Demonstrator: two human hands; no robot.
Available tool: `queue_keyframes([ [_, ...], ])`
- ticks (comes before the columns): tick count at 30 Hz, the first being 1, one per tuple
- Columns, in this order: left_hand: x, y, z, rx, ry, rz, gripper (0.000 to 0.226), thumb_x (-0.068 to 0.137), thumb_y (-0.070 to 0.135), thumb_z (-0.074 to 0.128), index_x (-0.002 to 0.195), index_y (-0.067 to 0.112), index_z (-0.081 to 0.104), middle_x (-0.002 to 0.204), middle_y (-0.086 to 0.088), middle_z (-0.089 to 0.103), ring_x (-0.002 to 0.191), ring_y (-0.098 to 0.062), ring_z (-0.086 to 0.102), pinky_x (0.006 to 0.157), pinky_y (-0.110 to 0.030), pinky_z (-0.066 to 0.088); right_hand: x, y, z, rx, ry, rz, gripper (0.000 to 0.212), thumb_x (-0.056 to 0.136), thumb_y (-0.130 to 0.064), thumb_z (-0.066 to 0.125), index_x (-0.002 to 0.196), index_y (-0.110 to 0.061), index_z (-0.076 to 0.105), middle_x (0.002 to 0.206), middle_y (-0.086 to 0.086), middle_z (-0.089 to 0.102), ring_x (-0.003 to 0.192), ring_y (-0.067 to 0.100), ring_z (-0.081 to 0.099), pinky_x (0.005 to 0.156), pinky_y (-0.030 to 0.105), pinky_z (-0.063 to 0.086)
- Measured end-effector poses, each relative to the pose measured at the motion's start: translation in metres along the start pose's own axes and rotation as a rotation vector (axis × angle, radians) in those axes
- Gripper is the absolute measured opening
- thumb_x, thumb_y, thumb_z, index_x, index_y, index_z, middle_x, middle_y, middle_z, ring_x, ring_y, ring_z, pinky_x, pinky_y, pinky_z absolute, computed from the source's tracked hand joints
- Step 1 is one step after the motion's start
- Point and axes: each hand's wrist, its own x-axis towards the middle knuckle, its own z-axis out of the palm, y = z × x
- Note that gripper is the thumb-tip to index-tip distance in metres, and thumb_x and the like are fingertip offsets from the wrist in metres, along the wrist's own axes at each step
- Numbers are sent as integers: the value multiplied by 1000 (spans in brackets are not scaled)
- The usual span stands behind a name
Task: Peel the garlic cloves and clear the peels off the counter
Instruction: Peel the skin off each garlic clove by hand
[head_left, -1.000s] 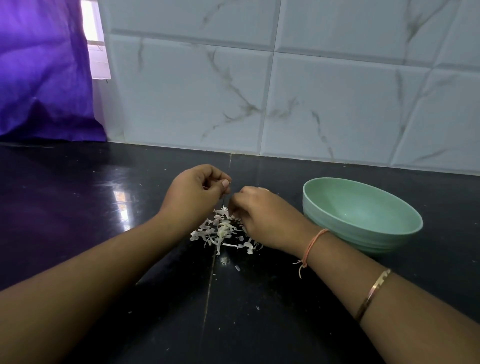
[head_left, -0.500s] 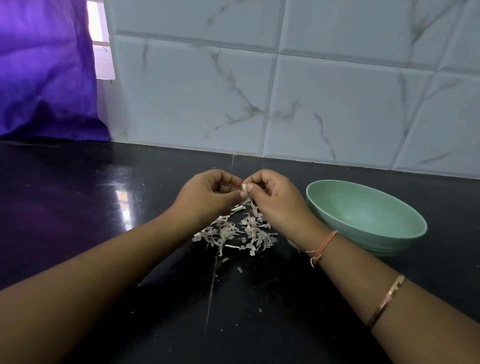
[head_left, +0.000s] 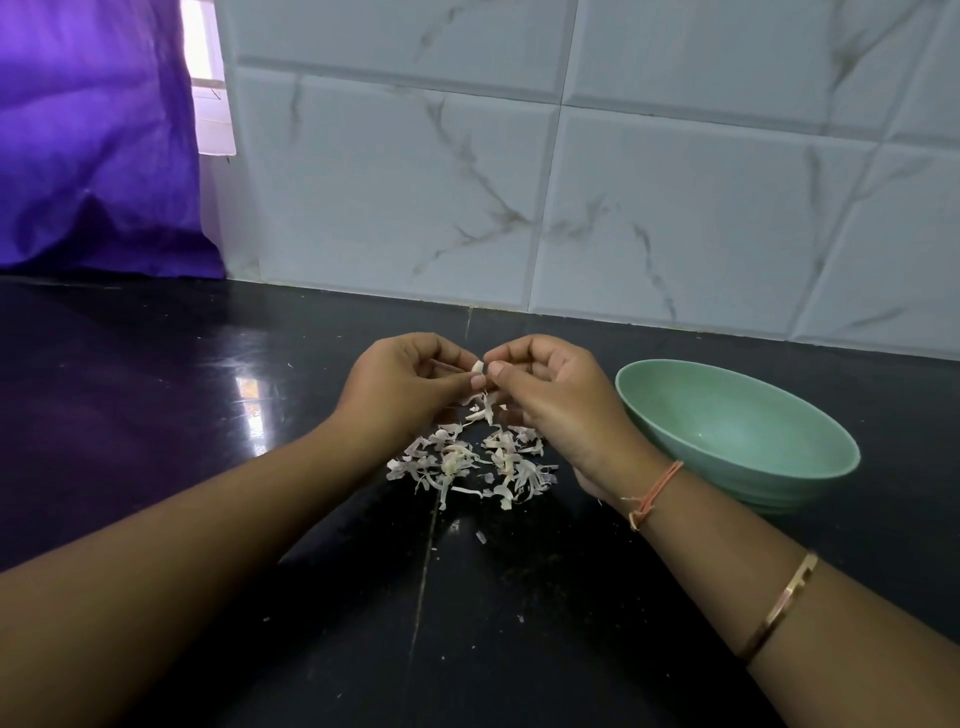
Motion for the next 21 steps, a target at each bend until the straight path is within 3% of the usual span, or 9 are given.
queue_keyframes([
  [4, 0, -1, 0, 24, -4, 37, 11, 72, 11, 76, 79, 15, 69, 73, -7, 71, 65, -16, 64, 77, -41, 55, -1, 1, 1, -35, 2, -29, 11, 82, -5, 68, 91, -9, 62, 73, 3, 66, 65, 15, 59, 59, 23, 50],
  [7, 0, -2, -1, 18, -11, 34, 12, 72, 9, 76, 79, 15, 69, 78, -9, 72, 73, -21, 67, 81, -47, 54, 0, 2, 1, -94, 15, -60, 14, 81, -2, 68, 88, -12, 62, 71, -2, 65, 63, 11, 59, 60, 22, 50],
  [12, 2, -3, 0, -8, -25, 21, 12, 79, 2, 68, 82, 14, 67, 80, -12, 71, 71, -18, 64, 80, -39, 55, 2, 5, 1, -278, 42, -204, 17, 85, -5, 61, 90, -21, 65, 74, 1, 64, 60, 5, 56, 57, 15, 45],
  [21, 2, -5, 1, 22, -94, 69, 18, 88, 6, 59, 90, 21, 69, 91, -11, 71, 76, -15, 60, 77, -28, 53, 4, 7, -3, -346, 139, -316, 9, 80, -12, 70, 79, -21, 67, 73, -4, 66, 58, 3, 57, 56, 16, 46],
])
